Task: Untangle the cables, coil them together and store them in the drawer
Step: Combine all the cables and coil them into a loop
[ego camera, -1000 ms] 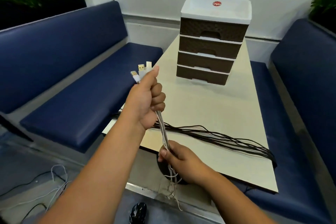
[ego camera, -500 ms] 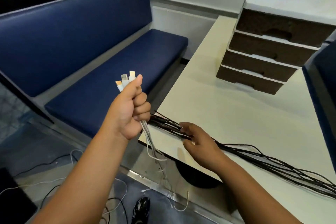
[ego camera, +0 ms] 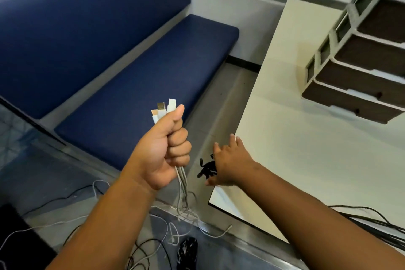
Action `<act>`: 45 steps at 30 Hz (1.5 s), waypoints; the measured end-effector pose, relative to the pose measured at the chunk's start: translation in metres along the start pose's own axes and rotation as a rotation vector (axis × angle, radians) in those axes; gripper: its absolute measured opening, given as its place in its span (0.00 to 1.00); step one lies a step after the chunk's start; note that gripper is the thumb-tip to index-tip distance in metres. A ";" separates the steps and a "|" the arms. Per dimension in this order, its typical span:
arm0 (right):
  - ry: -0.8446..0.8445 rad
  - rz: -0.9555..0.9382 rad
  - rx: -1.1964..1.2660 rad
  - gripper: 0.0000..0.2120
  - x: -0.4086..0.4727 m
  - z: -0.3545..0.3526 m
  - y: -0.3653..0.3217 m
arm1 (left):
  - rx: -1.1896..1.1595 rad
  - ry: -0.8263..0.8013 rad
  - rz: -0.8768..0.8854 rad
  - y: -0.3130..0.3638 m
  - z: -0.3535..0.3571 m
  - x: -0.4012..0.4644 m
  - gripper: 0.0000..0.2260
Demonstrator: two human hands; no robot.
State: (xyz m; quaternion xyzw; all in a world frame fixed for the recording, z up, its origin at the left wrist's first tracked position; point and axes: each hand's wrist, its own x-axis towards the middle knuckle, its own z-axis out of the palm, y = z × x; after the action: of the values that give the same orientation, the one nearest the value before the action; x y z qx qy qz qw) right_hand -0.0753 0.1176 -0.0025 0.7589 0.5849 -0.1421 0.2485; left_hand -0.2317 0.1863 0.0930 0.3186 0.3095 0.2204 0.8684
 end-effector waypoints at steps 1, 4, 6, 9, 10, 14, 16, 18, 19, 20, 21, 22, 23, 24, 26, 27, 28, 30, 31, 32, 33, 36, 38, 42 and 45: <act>-0.025 0.014 -0.052 0.48 0.006 -0.001 -0.006 | -0.004 -0.003 -0.007 0.002 -0.002 0.003 0.21; -0.090 0.043 -0.137 0.36 0.020 -0.010 -0.023 | -0.003 -0.004 -0.025 0.010 -0.007 0.010 0.20; -0.112 0.034 -0.143 0.26 0.025 -0.011 -0.029 | 0.003 0.000 -0.037 0.014 -0.009 0.013 0.20; -0.044 0.020 -0.031 0.12 0.027 -0.005 -0.028 | 0.013 0.000 -0.050 0.019 -0.010 0.018 0.20; -0.020 0.012 0.009 0.10 0.025 -0.004 -0.024 | 0.019 -0.003 -0.053 0.019 -0.010 0.018 0.20; 0.133 0.058 0.323 0.08 0.021 -0.001 -0.008 | 0.037 -0.021 -0.077 0.019 -0.001 0.020 0.20; 0.212 0.145 0.710 0.07 0.014 -0.005 0.002 | 0.040 -0.022 -0.089 0.018 0.006 0.020 0.20; 0.257 0.169 1.003 0.06 -0.002 -0.012 0.015 | 0.055 -0.026 -0.099 0.017 0.017 0.018 0.20; 0.268 0.164 1.150 0.05 -0.013 -0.014 0.023 | 0.064 -0.027 -0.105 0.016 0.022 0.017 0.20; 0.268 0.157 1.308 0.05 -0.024 -0.016 0.031 | 0.073 -0.028 -0.114 0.015 0.027 0.014 0.20; 0.269 0.146 1.464 0.05 -0.038 -0.018 0.040 | 0.085 -0.031 -0.127 0.012 0.034 0.011 0.20; 0.271 0.127 1.592 0.05 -0.051 -0.019 0.049 | 0.093 -0.032 -0.145 0.009 0.041 0.007 0.20; 0.284 0.100 1.694 0.06 -0.066 -0.019 0.058 | 0.099 -0.034 -0.166 0.005 0.050 0.002 0.20; 0.305 0.074 1.786 0.06 -0.081 -0.019 0.067 | 0.103 -0.033 -0.188 -0.001 0.058 -0.002 0.20; 0.364 0.009 2.000 0.08 -0.113 -0.019 0.082 | 0.098 -0.025 -0.229 -0.016 0.075 -0.013 0.20; 0.400 -0.027 2.109 0.08 -0.131 -0.019 0.089 | 0.086 -0.022 -0.244 -0.026 0.085 -0.019 0.19; 0.440 -0.063 2.196 0.08 -0.149 -0.018 0.097 | 0.074 -0.020 -0.249 -0.038 0.097 -0.027 0.18; 0.522 -0.116 2.304 0.07 -0.183 -0.014 0.107 | 0.060 -0.008 -0.217 -0.064 0.119 -0.042 0.15; 0.565 -0.135 2.330 0.07 -0.202 -0.010 0.112 | 0.071 -0.001 -0.183 -0.079 0.133 -0.051 0.14; 0.604 -0.149 2.341 0.06 -0.218 -0.007 0.115 | 0.081 0.003 -0.143 -0.093 0.148 -0.059 0.13; 0.652 -0.154 2.329 0.06 -0.236 -0.002 0.119 | 0.091 -0.002 -0.101 -0.107 0.164 -0.069 0.13; 0.783 -0.157 2.216 0.04 -0.282 0.011 0.123 | 0.116 -0.032 0.025 -0.146 0.205 -0.094 0.13; 0.840 -0.171 2.108 0.04 -0.308 0.019 0.125 | 0.135 -0.061 0.090 -0.167 0.229 -0.106 0.20; 0.914 -0.105 1.842 0.08 -0.339 0.034 0.127 | 0.184 -0.124 0.167 -0.198 0.259 -0.120 0.19; 0.973 -0.040 1.634 0.10 -0.351 0.048 0.130 | 0.187 -0.112 0.168 -0.210 0.272 -0.124 0.19</act>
State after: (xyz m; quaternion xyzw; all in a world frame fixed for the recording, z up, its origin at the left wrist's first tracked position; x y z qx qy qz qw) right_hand -0.0442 -0.2202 0.1621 0.6636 0.3566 -0.1797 -0.6325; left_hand -0.0964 -0.1458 0.1614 0.4350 0.2518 0.2443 0.8293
